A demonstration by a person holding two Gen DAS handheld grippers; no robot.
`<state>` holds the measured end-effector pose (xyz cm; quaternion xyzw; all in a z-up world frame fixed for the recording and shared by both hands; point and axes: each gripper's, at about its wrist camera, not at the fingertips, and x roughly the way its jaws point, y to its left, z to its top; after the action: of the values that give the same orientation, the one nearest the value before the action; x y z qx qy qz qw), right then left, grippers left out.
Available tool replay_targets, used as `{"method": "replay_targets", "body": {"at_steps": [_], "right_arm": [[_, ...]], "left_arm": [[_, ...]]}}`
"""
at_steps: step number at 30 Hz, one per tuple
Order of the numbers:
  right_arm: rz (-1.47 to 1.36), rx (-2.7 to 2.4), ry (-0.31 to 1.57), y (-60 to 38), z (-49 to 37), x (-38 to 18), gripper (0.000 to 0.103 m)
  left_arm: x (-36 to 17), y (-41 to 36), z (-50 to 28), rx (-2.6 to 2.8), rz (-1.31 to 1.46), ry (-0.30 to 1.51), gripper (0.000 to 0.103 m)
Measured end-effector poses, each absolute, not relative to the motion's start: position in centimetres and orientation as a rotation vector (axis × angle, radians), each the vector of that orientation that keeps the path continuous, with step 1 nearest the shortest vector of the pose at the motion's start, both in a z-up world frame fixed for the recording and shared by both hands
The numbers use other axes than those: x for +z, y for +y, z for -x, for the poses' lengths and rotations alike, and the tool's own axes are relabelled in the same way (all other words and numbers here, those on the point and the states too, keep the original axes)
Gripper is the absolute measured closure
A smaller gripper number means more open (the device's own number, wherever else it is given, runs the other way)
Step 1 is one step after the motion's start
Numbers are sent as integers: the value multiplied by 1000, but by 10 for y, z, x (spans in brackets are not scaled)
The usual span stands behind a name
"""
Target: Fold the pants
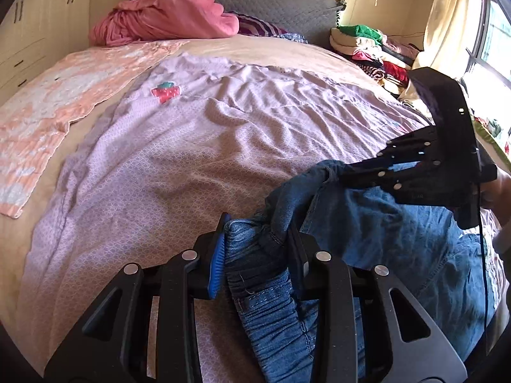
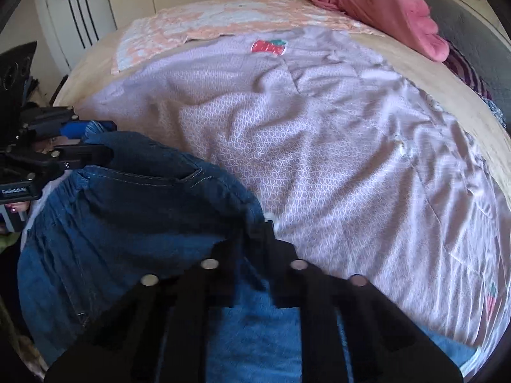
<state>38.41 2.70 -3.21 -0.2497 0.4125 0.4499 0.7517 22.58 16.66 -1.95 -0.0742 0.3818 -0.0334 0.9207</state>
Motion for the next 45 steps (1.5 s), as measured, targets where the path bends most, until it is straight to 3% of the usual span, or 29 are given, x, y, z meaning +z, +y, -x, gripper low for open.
{"method": "replay_targets", "body": {"at_steps": [17,24,30,38,45], "right_arm": [[282,901,710,-65,-248,39,99],[228,929,722,-85,-179,26,99],[253,940,743,-86,-136,3,99],[268,928,790,-80,-107,-35,96],[293,936,773,-71,-95,-35,92]], "left_arm": [[22,132,-146,-130,73,565,78],[22,118,-88,-165,73,521,78],[7,113,-62,-178,38,586,77],[-18,113,-45,-174,18,693,72],[-15,116,-33,-105,15,684,68]]}}
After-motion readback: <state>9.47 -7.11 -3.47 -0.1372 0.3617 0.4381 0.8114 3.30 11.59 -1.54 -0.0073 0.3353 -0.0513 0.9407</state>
